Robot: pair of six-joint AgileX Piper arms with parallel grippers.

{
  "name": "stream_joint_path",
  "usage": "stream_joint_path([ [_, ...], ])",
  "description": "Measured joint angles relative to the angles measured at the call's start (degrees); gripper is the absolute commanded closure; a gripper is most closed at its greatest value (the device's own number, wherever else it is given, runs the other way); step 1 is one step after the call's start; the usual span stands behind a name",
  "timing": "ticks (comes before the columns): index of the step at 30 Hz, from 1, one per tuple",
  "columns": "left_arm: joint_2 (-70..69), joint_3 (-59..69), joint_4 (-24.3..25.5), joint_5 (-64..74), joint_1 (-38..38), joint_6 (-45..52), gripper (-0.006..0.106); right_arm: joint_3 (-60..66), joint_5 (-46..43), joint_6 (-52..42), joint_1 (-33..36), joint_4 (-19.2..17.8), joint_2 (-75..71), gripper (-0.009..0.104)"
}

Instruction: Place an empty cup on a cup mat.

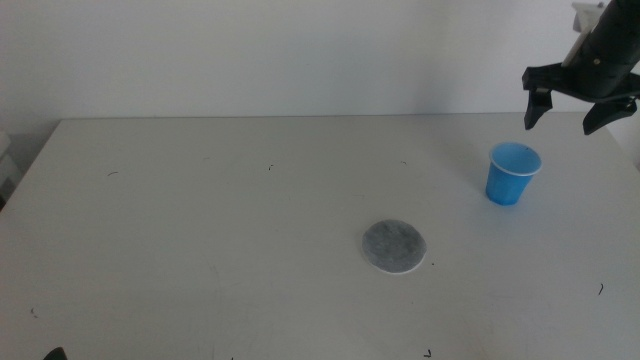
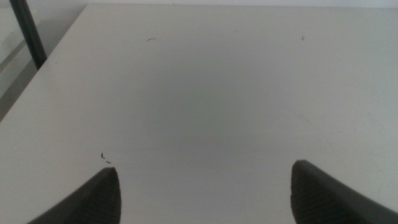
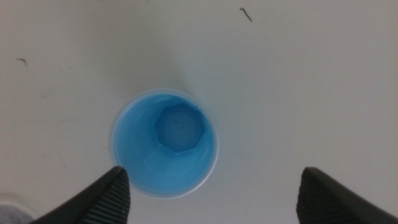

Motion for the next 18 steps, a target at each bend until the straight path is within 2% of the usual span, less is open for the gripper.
stream_joint_path([
  [7, 0.0, 0.0, 0.0, 0.0, 0.0, 0.0, -0.005, 0.0, -2.7, 0.0, 0.0, 0.4, 7.1, 0.007],
  [12, 0.0, 0.0, 0.0, 0.0, 0.0, 0.0, -0.005, 0.0, -4.2, -0.3, 0.0, 0.5, 11.0, 0.019],
  [15, 0.0, 0.0, 0.0, 0.0, 0.0, 0.0, -0.005, 0.0, -4.2, -0.6, 0.0, 0.5, 12.1, 0.037],
  [18, 0.0, 0.0, 0.0, 0.0, 0.0, 0.0, -0.005, 0.0, -4.3, -0.7, 0.0, 0.5, 12.4, 0.068],
])
